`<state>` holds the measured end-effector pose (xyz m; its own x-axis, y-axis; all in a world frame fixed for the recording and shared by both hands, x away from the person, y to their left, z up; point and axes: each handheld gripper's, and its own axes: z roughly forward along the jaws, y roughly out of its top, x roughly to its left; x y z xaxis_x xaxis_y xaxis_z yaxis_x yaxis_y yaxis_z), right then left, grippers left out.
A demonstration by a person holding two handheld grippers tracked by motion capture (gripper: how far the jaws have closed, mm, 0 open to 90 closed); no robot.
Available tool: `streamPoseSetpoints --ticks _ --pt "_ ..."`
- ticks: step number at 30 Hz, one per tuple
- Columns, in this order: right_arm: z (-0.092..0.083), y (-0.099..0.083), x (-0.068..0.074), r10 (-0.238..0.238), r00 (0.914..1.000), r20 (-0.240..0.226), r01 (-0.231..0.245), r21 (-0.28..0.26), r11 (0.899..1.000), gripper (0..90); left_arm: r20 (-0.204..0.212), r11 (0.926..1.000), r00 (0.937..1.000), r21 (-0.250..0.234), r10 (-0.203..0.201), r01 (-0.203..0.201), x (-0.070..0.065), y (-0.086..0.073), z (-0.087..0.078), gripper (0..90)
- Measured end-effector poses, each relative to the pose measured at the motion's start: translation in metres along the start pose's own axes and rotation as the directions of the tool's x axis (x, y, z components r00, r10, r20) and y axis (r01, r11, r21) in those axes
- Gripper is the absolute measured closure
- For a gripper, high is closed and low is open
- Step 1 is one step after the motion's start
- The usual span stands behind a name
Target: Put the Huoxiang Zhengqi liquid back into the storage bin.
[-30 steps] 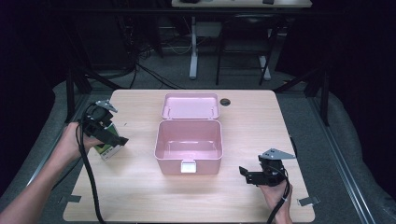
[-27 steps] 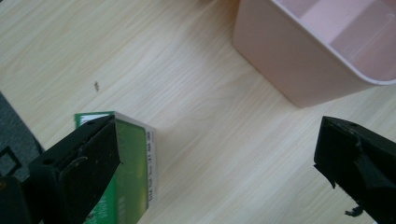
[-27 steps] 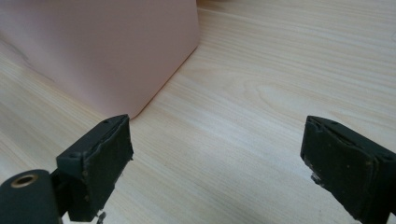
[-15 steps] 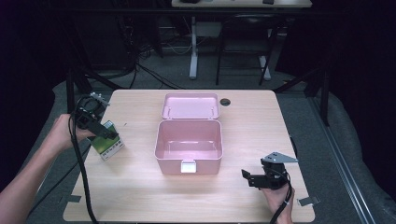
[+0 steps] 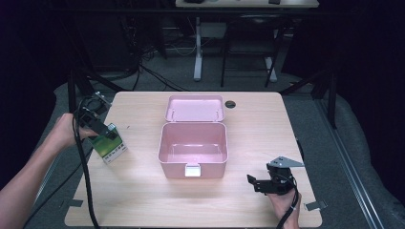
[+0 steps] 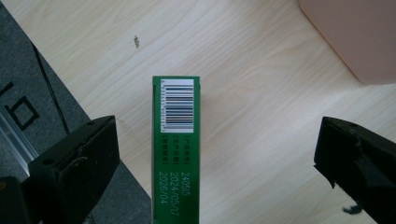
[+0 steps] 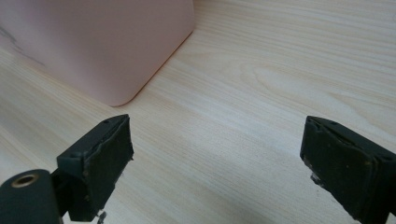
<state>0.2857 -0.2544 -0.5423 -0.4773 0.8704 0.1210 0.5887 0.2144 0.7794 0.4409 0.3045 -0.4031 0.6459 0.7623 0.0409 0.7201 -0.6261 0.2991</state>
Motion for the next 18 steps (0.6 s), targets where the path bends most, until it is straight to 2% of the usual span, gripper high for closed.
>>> streamPoseSetpoints --ticks 6,11,14,18 --pt "0.002 -0.005 -0.002 0.009 0.9999 0.005 -0.009 0.009 1.000 8.7 0.000 0.9996 0.9999 0.027 -0.011 0.011 0.007 -0.003 0.004 2.2" --pt "0.002 -0.006 -0.001 0.009 1.0000 0.000 -0.009 0.007 1.000 8.8 -0.022 0.9984 0.9997 0.055 -0.012 0.013 0.010 -0.009 0.007 4.6" --pt "0.002 -0.006 -0.002 0.015 0.9999 0.000 -0.015 0.015 1.000 8.8 -0.028 0.9974 0.9993 0.067 -0.025 0.027 0.013 -0.013 0.011 1.3" --pt "0.004 -0.007 -0.002 0.015 0.9999 0.001 -0.015 0.026 1.000 8.8 -0.015 0.9965 0.9989 0.071 -0.044 0.044 0.016 -0.017 0.014 0.3"
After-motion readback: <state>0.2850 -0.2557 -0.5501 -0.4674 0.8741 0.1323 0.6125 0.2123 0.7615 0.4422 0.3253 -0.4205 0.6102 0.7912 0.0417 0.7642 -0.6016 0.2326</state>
